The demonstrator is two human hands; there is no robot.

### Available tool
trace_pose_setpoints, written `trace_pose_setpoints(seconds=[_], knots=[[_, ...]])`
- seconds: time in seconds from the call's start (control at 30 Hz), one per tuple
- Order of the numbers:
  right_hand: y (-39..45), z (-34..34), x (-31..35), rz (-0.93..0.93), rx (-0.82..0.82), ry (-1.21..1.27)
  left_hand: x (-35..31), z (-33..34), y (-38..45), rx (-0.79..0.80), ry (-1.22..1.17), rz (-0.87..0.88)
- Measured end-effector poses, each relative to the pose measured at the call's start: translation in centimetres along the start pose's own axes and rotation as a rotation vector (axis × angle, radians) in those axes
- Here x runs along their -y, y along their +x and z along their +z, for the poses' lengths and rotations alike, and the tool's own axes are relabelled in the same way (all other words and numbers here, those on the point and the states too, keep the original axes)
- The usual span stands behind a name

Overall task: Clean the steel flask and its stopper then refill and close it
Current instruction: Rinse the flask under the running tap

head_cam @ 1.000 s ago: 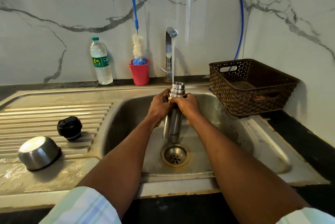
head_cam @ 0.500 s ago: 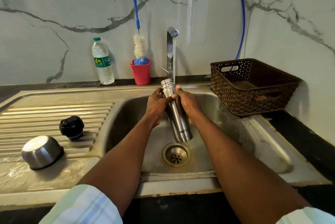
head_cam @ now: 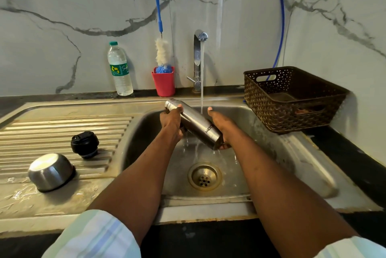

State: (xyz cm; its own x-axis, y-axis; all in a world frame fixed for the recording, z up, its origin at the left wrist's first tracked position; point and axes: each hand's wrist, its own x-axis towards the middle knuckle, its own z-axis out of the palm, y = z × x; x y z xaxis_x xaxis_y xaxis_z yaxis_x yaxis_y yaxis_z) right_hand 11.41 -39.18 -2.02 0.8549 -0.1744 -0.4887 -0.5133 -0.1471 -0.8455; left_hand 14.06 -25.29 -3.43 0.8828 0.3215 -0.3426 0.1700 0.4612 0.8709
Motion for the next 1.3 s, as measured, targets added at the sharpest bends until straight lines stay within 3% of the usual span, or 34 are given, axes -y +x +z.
trace_pose_setpoints(seconds=[0.1, 0.27, 0.37, 0.47, 0.7, 0.9, 1.03, 1.23, 1.3], knots=[[0.7, -0.4, 0.0, 0.03, -0.03, 0.127, 0.1, 0.0, -0.2, -0.031, -0.036, 0.008], [0.4, -1.0, -0.1, 0.112, 0.116, 0.432, 0.0, 0.3, -0.2, -0.007, -0.028, 0.077], [0.8, -0.9, 0.1, -0.015, 0.017, 0.539, 0.1, 0.1, -0.4, -0.008, -0.071, 0.042], [1.4, -0.7, 0.0, -0.168, -0.118, 0.59, 0.4, -0.4, -0.5, 0.007, -0.075, -0.099], [1.0, -0.9, 0.1, -0.353, -0.242, 0.507, 0.6, -1.0, -1.2, 0.128, 0.199, -0.241], [0.2, -0.5, 0.5, -0.498, -0.331, 0.484, 0.7, -0.6, -0.6, 0.024, 0.468, -0.11], [0.2, 0.1, 0.7, -0.603, -0.385, 0.34, 1.4, -0.4, 0.0, 0.056, 0.714, 0.083], [0.3, 0.8, 0.7, -0.707, -0.459, 0.179, 1.9, 0.5, -0.9, 0.385, 0.917, 0.374], [0.3, 1.0, 0.7, -0.731, -0.474, 0.15, 2.4, 0.6, -1.2, 0.423, 0.976, 0.442]])
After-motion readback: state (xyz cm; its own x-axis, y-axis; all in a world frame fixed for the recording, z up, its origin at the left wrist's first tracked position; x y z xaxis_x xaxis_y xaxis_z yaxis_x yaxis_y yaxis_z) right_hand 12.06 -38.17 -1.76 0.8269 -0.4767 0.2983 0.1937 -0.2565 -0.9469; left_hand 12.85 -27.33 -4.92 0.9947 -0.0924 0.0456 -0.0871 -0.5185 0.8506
